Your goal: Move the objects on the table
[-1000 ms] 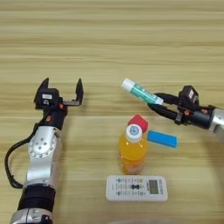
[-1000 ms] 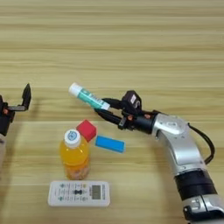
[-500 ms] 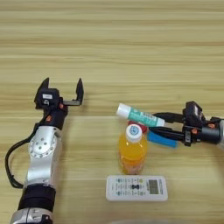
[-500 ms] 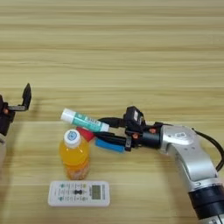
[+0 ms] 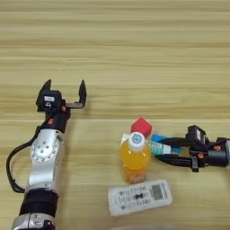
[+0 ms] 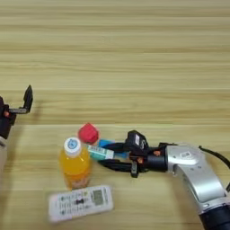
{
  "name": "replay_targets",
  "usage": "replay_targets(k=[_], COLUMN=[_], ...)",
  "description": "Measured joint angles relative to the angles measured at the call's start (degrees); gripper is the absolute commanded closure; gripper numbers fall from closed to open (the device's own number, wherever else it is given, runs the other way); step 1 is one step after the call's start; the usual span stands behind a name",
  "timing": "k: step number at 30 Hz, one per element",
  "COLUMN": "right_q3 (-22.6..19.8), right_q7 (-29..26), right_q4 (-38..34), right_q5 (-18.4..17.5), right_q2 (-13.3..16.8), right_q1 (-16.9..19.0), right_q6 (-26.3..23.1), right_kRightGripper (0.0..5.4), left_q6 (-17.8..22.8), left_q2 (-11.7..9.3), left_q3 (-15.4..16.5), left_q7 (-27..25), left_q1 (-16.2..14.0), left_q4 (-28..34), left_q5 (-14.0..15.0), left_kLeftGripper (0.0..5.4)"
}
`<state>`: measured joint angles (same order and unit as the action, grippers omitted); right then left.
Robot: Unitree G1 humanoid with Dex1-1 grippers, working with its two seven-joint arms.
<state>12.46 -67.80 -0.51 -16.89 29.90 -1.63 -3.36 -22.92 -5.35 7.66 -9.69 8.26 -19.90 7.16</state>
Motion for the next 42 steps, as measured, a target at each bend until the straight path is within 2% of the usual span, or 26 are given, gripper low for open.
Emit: replay_targets(k=[14, 15, 21, 29, 37, 40, 42], right_q3=[1.63, 1.66, 1.66, 0.91, -1.22, -3.02, -3.5], right_q7=[1.82, 2.45, 5.0, 5.85, 4.79, 2.54, 1.99], right_q4=[0.46, 0.83, 3.01, 3.38, -1.95, -5.89, -6.46], right_q5=[2.51, 3.09, 4.37, 4.16, 0.73, -3.37, -4.6], right_q2=[-0.01, -0.12, -0.93, -1.17, -0.21, 1.34, 1.62], right_q1=[0.65, 0.64, 0.29, -0.12, -0.07, 0.82, 1.14], right_q6=[0.66, 1.08, 2.22, 2.82, 2.46, 1.33, 0.86], right_kRightGripper=[3.73, 3.44, 2.73, 1.58, 0.7, 0.19, 0.03], left_q6=[0.0, 0.0, -0.01, -0.02, -0.04, -0.08, -0.09], left_q2=[0.02, 0.02, 0.05, 0.05, 0.04, 0.04, 0.04], left_q3=[-0.01, -0.04, -0.08, -0.11, -0.11, -0.15, -0.18], left_q7=[-0.02, -0.01, 0.0, 0.0, -0.03, -0.03, -0.03], left_q1=[0.4, 0.4, 0.42, 0.42, 0.42, 0.44, 0.45], left_q4=[-0.53, -0.55, -0.6, -0.6, -0.6, -0.6, -0.6], left_q5=[0.0, 0.0, -0.01, -0.02, -0.02, -0.04, -0.05], left_kLeftGripper=[0.0, 0.0, 0.0, 0.0, 0.0, 0.0, 0.0])
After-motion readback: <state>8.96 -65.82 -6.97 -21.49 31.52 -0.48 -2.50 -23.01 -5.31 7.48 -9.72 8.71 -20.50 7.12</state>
